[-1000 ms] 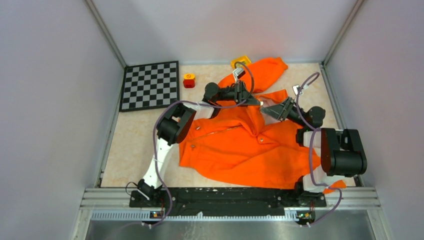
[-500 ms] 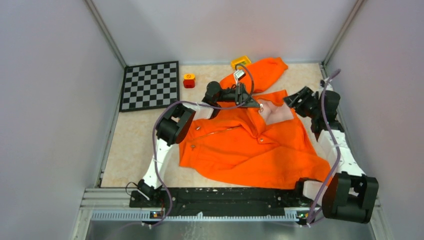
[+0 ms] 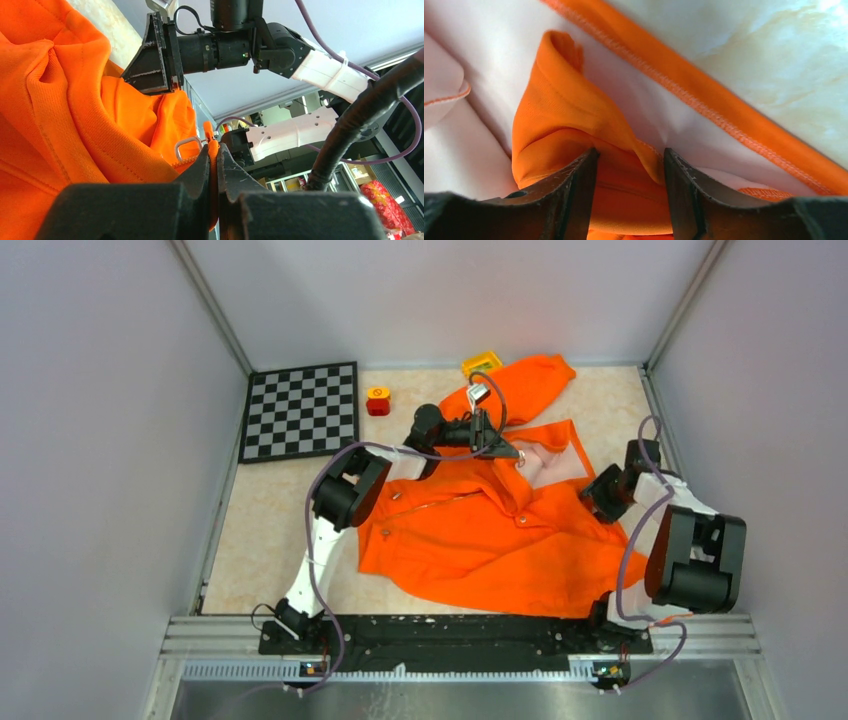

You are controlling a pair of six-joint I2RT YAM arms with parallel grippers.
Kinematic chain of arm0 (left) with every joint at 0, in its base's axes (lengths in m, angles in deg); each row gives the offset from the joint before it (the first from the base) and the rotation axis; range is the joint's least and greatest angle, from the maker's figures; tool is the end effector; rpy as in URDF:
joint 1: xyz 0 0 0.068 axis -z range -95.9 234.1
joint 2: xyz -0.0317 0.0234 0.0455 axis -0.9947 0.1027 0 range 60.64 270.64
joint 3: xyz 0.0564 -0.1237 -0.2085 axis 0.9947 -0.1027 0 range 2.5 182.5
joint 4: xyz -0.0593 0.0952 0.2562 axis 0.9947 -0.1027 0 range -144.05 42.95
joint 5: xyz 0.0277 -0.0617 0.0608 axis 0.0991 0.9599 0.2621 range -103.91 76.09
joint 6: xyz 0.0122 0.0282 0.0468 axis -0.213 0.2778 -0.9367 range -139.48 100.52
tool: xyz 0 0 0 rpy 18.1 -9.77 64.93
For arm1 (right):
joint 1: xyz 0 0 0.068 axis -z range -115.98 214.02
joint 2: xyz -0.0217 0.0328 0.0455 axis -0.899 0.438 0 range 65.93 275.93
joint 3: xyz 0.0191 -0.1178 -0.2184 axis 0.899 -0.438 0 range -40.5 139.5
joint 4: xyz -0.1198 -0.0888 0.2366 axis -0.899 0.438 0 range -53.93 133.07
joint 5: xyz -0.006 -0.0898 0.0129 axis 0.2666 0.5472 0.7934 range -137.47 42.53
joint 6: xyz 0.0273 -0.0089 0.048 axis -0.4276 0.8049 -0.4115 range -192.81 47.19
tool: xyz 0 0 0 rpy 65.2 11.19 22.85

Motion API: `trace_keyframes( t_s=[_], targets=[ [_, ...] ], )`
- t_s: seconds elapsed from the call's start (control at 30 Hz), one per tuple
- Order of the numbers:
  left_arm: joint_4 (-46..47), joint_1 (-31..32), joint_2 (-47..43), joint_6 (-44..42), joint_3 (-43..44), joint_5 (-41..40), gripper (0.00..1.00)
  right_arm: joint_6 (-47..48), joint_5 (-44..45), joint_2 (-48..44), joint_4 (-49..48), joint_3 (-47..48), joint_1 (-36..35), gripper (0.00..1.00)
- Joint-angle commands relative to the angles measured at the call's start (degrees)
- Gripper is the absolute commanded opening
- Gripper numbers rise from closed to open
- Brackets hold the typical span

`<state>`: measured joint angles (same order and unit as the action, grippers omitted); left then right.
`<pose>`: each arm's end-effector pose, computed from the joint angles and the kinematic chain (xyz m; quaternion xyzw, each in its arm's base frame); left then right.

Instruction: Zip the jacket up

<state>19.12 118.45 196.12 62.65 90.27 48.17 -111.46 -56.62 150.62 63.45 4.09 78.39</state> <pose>0.3938 -0.3103 0.1552 0.1797 0.6273 -0.7498 0.1097 0.2743 -0.0640 0.1237 0.4224 0.8818 0.1174 0.1739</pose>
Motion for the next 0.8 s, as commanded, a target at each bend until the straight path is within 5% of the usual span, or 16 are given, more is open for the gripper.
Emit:
trace_keyframes(
  t_s=[0.0, 0.3, 0.57, 0.77],
  targets=[
    [1.7, 0.5, -3.0, -1.7, -0.7, 0.3, 0.00, 3.5, 0.5, -3.4, -1.8, -0.3, -3.1, 0.53],
    [-0.7, 0.6, -3.0, -3.4, -0.6, 0.9, 0.00, 11.9, 10.7, -19.2, -3.5, -0.5, -7.7, 0.59],
    [-1.4, 0.7, -2.8, -3.5, 0.1, 1.0, 0.00, 14.1, 11.7, -7.6, 2.9, 10.1, -13.3, 0.59],
    [-1.6, 0.7, -2.9, -3.8, -0.1, 1.1, 0.00, 5.5, 19.0, -2.7, -1.6, 10.2, -13.7, 0.53]
  ],
)
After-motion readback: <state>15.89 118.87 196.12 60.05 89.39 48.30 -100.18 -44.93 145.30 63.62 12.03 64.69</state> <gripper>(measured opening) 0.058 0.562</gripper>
